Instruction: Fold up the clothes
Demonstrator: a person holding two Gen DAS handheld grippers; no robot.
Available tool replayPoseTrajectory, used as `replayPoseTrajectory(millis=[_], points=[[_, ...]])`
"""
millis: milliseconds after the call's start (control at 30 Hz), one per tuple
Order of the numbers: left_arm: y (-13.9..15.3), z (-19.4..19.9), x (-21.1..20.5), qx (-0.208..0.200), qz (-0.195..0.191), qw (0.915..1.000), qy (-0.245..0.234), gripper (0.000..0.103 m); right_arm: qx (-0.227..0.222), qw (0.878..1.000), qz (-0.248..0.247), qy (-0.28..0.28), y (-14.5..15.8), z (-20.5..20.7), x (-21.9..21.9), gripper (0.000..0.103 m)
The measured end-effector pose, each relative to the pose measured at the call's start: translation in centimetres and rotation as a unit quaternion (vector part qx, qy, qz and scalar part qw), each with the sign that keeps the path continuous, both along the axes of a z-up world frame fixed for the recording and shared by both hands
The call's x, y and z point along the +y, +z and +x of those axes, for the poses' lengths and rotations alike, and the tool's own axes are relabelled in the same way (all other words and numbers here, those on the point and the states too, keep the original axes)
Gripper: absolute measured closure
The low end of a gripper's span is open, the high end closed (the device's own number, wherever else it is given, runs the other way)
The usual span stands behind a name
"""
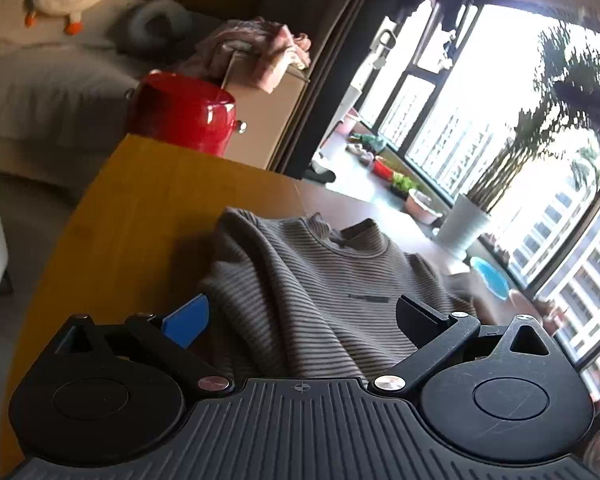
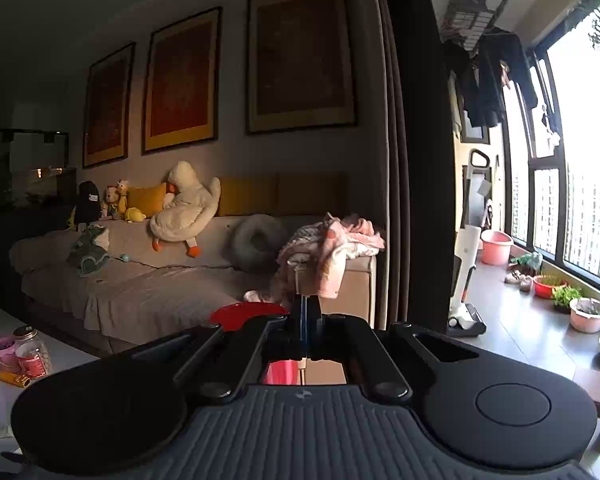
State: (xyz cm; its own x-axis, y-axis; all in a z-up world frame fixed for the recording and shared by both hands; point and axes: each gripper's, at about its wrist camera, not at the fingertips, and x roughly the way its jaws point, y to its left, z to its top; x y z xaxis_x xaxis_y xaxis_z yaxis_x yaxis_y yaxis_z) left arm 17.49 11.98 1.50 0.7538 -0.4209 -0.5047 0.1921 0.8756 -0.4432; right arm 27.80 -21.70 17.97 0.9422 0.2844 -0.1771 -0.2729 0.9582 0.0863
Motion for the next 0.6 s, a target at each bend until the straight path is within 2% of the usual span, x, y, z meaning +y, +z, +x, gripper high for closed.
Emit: replayPoseTrajectory(millis=[133,233,267,300,333,367,433,467,500,600], points=[[-0.9,0.9,-3.3,0.006,0.006,0.9983,-0.057,0.000,0.059,0.996,0.045,-0.058,-3.0,-1.3,-6.1,0.102],[-1.6,1.4,-6.1,0.002,0.026,0.9965,-0.079,0.000,0.110,0.983,0.112,-0.092,-7.1,-3.2,-11.6,0.098],[-1.8,1.4,-6.8,-0.004,0.035,0.9960,-0.082,0.000,0.132,0.975,0.146,-0.101,-8.8,-3.8,-13.7,0.087],[-2.1,1.4,-7.5,-0.010,0.045,0.9954,-0.084,0.000,0.158,0.963,0.191,-0.109,-10.9,-4.6,-16.0,0.068],[-2.6,1.5,-8.1,-0.011,0.057,0.9948,-0.084,0.000,0.185,0.946,0.239,-0.118,-13.0,-5.4,-18.3,0.058],[-3.2,1.7,-8.5,-0.006,0.068,0.9943,-0.082,0.000,0.209,0.925,0.291,-0.126,-15.4,-6.1,-20.3,0.049],[-4.1,1.6,-9.4,-0.013,0.090,0.9928,-0.078,0.000,0.249,0.873,0.397,-0.136,-20.6,-7.5,-23.7,0.049],[-4.2,1.4,-9.8,-0.018,0.103,0.9914,-0.078,0.000,0.266,0.842,0.448,-0.138,-23.2,-8.3,-25.2,0.048],[-4.3,1.2,-10.2,-0.024,0.118,0.9896,-0.079,0.000,0.281,0.808,0.498,-0.140,-25.8,-9.1,-26.6,0.045],[-4.4,1.0,-10.9,-0.027,0.139,0.9869,-0.076,0.000,0.320,0.681,0.646,-0.130,-34.4,-10.2,-28.9,0.043]])
